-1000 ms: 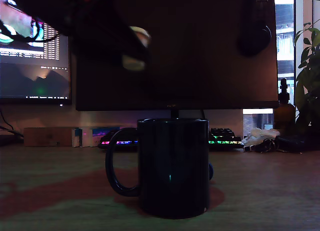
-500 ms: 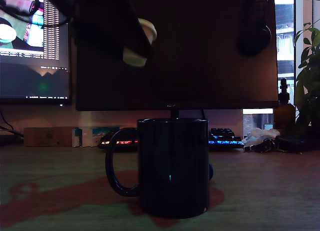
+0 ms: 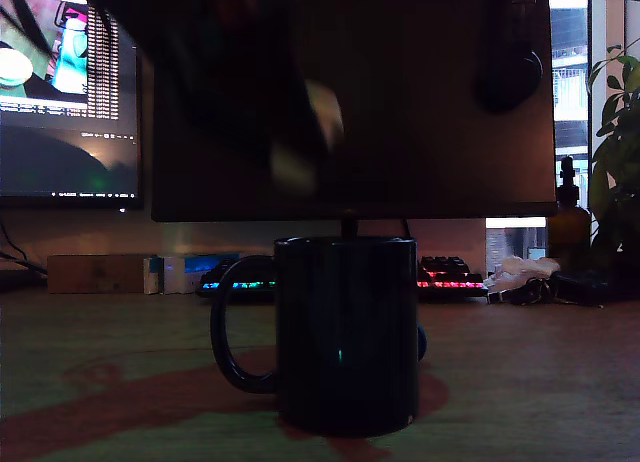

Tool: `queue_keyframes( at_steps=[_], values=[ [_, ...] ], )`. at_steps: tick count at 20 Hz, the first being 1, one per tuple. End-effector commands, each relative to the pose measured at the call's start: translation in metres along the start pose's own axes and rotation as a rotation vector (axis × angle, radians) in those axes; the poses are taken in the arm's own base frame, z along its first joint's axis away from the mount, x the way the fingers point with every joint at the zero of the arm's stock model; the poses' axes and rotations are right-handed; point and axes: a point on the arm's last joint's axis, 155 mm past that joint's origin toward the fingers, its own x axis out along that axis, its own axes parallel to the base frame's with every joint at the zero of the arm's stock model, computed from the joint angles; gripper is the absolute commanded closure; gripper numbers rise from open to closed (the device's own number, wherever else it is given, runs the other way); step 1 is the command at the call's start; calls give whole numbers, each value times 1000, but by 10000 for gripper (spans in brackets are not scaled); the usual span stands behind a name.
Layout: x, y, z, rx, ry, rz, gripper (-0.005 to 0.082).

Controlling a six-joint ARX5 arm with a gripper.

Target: Pick up the coffee capsules on the table and drop them inside the coffee cup

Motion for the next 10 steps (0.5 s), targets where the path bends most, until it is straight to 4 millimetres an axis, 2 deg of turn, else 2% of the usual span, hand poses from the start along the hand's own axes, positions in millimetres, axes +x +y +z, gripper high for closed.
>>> queue_keyframes(
  at_steps=[1,10],
  values=[
    [4,1,6,2,-14,0,523],
    [6,4,26,31,-92,10,523]
  ],
)
